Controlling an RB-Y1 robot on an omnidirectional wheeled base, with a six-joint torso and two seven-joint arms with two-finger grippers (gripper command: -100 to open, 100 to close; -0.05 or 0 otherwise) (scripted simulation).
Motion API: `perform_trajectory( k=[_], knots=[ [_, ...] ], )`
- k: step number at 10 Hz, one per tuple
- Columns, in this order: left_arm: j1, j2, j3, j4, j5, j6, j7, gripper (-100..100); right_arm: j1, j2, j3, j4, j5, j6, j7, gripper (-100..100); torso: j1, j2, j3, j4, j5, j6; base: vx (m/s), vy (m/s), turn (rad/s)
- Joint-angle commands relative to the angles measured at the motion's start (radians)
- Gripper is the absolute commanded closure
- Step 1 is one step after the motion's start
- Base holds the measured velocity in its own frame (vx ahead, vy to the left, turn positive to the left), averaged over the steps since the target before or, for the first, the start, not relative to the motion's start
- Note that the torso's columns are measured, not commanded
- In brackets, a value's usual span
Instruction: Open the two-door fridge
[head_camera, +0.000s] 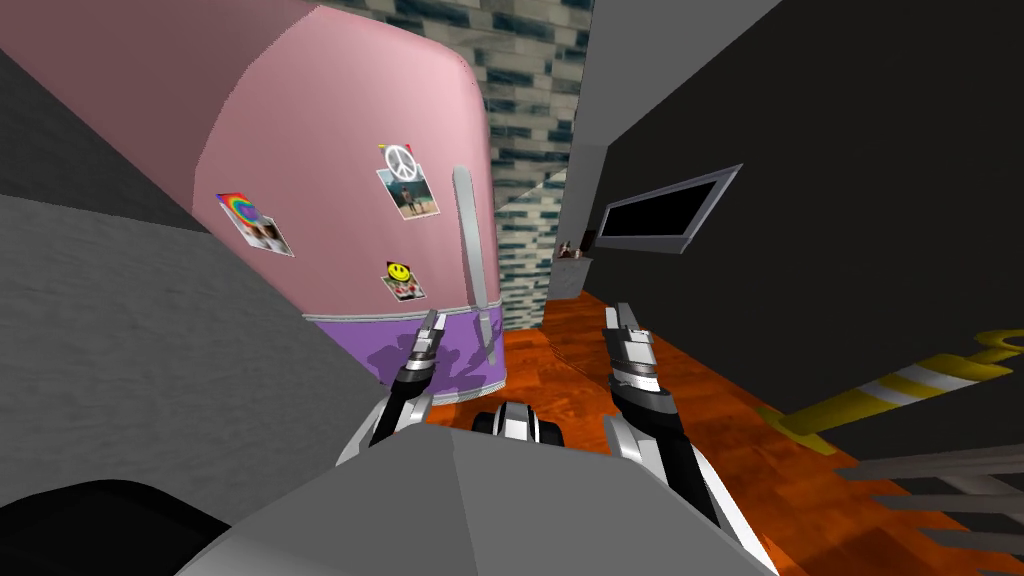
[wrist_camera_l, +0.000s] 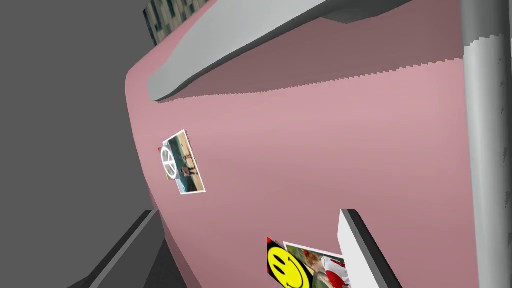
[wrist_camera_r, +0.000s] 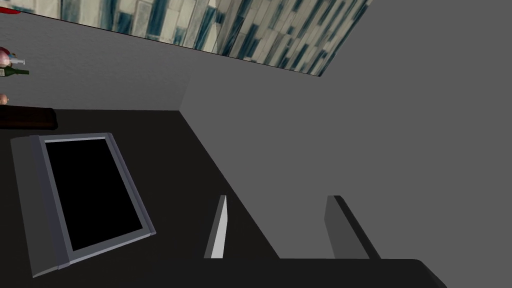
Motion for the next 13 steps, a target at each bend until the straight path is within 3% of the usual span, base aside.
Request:
perform_trajectory(
  k=[1,5,9,10,13],
  knots=[
    [-0.008,0.008,0.014,0.054,0.004,-0.018,-0.016,-100,0.000,0.000,0.000,0.000,0.000,0.000,0.000,0,-0.001,-0.001,-0.001,0.000,0.000,0.000,0.138,-0.173,0.057],
    [-0.026,-0.012,0.041,0.151,0.013,-0.045,-0.042,-100,0.000,0.000,0.000,0.000,0.000,0.000,0.000,0,-0.001,-0.001,0.000,0.000,0.000,0.000,0.122,-0.199,0.067],
    [-0.039,-0.098,0.060,0.219,0.019,-0.063,-0.060,-100,0.000,0.000,0.000,0.000,0.000,0.000,0.000,0,0.000,0.001,0.000,0.000,0.000,0.000,0.093,-0.142,0.057],
    [-0.040,-0.116,0.062,0.226,0.020,-0.065,-0.061,-100,0.000,0.000,0.000,0.000,0.000,0.000,0.000,0,0.000,0.000,0.000,-0.002,0.002,0.003,0.042,-0.048,0.037],
    [-0.042,-0.097,0.076,0.172,0.024,-0.023,-0.056,-100,0.000,0.000,0.000,0.000,0.000,0.000,0.000,0,-0.001,-0.003,-0.002,-0.002,0.001,0.002,0.023,-0.008,0.006]
  ],
)
